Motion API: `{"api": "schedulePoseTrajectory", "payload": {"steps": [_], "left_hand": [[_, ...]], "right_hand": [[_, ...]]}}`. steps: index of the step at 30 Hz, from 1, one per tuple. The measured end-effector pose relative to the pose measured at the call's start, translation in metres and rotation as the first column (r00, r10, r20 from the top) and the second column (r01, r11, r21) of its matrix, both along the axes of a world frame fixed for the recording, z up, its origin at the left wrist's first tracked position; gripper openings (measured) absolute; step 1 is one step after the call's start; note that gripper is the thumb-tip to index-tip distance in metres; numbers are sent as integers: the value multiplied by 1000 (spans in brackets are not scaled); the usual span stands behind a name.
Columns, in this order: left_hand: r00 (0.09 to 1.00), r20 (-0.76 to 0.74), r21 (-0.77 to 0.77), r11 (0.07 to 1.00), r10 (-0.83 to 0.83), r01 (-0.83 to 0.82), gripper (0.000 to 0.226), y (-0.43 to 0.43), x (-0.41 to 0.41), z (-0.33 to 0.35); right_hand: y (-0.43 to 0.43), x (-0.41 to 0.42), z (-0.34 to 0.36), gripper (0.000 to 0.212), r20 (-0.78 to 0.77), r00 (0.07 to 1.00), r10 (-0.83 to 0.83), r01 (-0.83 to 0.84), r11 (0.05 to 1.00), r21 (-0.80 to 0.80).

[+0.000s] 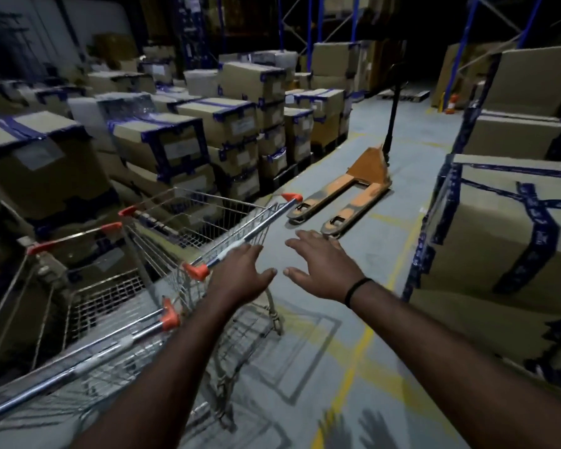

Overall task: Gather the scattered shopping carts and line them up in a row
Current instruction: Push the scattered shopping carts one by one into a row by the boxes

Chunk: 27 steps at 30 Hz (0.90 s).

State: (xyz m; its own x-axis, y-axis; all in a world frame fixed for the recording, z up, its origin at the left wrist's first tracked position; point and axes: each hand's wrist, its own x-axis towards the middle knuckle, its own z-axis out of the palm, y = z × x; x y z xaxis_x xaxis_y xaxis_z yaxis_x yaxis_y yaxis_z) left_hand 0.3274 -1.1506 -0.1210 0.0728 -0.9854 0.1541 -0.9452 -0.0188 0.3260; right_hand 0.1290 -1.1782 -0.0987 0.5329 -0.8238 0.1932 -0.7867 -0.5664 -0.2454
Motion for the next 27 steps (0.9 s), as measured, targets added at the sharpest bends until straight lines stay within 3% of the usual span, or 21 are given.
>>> {"api": "schedulePoseTrajectory", "payload": {"steps": [3,8,13,17,21,27], "left_hand": [[995,-74,57,996,72,-68,71,-57,5,-19],[973,-65,79,973,224,-218,64,-112,24,-38],[874,120,144,863,471,-484,59,-133,64,-69],[776,316,194,764,546,-616,65,-145,71,-95],[676,371,209,652,637,-729,61,-163,67,-104],[641,373,272,581,671,-767,51,-187,54,-103]], "right_hand": [[-59,-5,-7,65,-66,997,37,-34,998,45],[-153,1,-7,65,-92,989,112,-106,992,64],[-239,48,-31,63,-121,957,264,-257,964,72],[-309,79,-60,63,-214,902,375,-359,927,110],[-384,93,-90,70,-339,832,439,-401,898,178],[-454,93,-111,33,-382,766,517,-546,837,36]]}}
